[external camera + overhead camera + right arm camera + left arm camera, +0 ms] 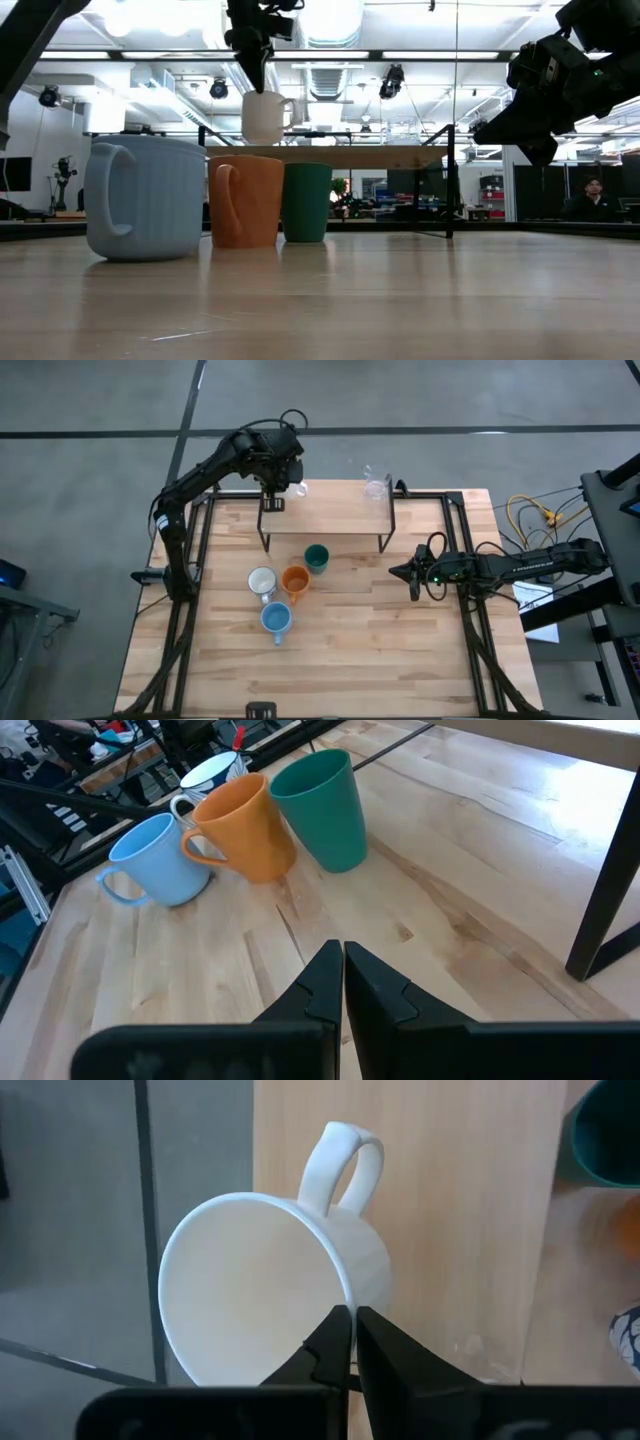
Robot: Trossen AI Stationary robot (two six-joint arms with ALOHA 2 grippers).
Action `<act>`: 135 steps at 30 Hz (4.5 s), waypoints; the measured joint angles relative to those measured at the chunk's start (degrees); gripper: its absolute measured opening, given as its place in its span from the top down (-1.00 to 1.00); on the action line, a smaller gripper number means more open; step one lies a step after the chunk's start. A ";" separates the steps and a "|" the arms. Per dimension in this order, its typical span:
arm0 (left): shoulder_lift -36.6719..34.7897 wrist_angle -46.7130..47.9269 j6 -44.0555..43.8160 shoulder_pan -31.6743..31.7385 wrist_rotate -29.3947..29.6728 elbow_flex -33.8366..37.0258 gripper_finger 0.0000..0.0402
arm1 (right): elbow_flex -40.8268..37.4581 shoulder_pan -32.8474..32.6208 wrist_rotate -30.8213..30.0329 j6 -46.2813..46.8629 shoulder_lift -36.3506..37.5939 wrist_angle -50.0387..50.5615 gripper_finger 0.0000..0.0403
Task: Stack small to large cups/mugs on shelf
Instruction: Put the white mug on the shelf
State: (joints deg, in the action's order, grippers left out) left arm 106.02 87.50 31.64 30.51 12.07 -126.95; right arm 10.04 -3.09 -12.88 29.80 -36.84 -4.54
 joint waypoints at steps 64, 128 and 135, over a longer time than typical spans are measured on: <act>-0.07 -4.39 -2.82 4.03 -5.09 6.40 1.00 | 0.02 0.00 0.90 -0.15 0.00 0.07 0.96; -0.09 -4.01 -5.31 4.01 -6.57 8.06 0.62 | 0.04 0.02 1.51 -0.03 0.00 0.02 0.96; -0.09 -4.14 -5.10 4.31 -4.76 8.06 0.61 | 0.04 0.02 1.53 0.17 0.00 -0.01 0.96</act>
State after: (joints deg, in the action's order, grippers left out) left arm 105.93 83.36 26.54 34.82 7.31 -118.89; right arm 10.09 -3.08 -11.35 29.98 -36.84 -4.54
